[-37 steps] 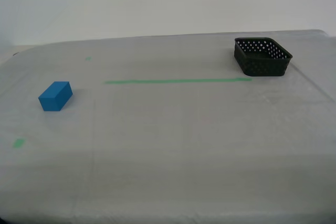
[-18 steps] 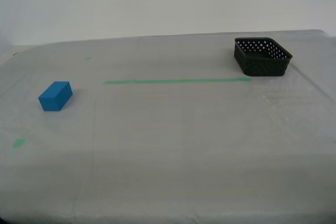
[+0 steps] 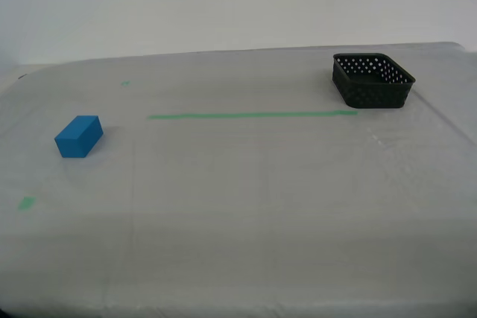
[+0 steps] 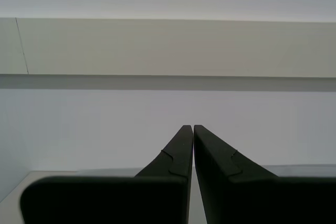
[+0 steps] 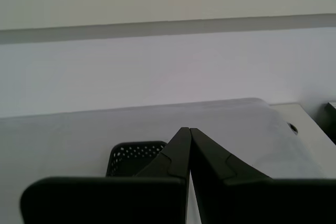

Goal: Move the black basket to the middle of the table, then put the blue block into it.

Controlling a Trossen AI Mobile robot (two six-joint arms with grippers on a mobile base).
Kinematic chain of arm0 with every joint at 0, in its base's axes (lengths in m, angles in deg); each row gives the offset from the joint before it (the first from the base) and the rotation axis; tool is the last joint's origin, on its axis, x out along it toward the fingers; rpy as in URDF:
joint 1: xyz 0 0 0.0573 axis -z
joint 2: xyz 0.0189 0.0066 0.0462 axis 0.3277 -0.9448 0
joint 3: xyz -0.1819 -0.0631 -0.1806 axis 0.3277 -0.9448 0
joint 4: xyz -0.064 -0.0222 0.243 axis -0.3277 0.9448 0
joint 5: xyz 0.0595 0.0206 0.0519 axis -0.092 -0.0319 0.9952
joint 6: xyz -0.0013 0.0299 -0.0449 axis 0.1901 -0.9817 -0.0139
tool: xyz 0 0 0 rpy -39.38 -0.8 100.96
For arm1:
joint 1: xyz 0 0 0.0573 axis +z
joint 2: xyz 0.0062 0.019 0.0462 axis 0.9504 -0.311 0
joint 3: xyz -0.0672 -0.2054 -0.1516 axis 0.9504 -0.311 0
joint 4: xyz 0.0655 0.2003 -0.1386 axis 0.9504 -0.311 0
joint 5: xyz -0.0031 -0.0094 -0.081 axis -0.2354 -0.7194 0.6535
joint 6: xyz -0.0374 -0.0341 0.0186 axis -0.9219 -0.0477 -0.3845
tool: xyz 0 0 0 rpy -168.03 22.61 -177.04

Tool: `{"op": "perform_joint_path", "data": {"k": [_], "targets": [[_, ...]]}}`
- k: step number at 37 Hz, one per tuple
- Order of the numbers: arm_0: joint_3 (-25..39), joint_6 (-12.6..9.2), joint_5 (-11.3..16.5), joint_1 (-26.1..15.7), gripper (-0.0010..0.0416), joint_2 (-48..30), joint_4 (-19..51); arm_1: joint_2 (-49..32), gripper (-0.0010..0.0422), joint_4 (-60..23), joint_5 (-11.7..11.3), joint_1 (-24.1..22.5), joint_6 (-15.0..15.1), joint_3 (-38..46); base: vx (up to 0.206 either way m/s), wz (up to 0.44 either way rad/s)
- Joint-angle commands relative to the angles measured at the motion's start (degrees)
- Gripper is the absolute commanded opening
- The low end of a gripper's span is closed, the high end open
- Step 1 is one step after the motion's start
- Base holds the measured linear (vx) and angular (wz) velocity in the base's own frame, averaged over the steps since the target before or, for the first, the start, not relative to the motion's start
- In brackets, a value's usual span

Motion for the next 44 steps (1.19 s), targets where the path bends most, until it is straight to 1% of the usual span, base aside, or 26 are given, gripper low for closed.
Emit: {"op": "perform_joint_path", "data": {"k": [1,5,10,15,17,21,25,28,36,44], "targets": [[3.3,1.5,-0.2,0.5,0.0000,-0.8,4.9,0.0,0.0000,0.2,0.0,0.0,0.1,0.0,0.000,0.000],[6.2,1.9,-0.2,0.5,0.0000,-0.9,9.2,0.0,0.0000,0.2,0.0,0.0,0.1,0.0,0.000,0.000],[8.0,1.9,-0.1,0.5,0.0000,-0.9,11.9,0.0,0.0000,0.2,0.0,0.0,0.1,0.0,0.000,0.000],[11.0,1.8,0.1,0.5,0.0000,-1.7,17.5,0.0,0.0000,0.2,0.0,0.0,0.1,0.0,0.000,0.000],[12.7,1.8,0.7,0.6,0.0000,-2.3,20.2,0.0,0.0000,0.2,0.0,0.0,0.1,0.0,0.000,0.000],[16.9,1.8,1.4,0.7,0.0000,-5.2,26.8,0.0,0.0000,0.2,0.0,0.0,0.1,0.0,0.000,0.000],[21.1,1.8,2.9,0.8,0.0000,-8.7,33.2,0.0,0.0000,0.2,0.0,0.0,0.1,0.0,0.000,0.000],[24.0,1.5,3.3,0.8,0.0000,-11.3,37.2,0.0,0.0000,0.2,0.0,0.0,0.1,0.0,0.000,0.000],[28.9,0.3,5.8,0.8,0.0000,-16.8,43.7,0.0,0.0000,0.2,0.0,0.0,0.1,0.0,0.000,0.000],[34.5,0.3,6.4,0.8,0.0000,-21.9,51.3,0.0,0.0000,0.2,0.0,0.0,0.1,0.0,0.000,0.000]]}}
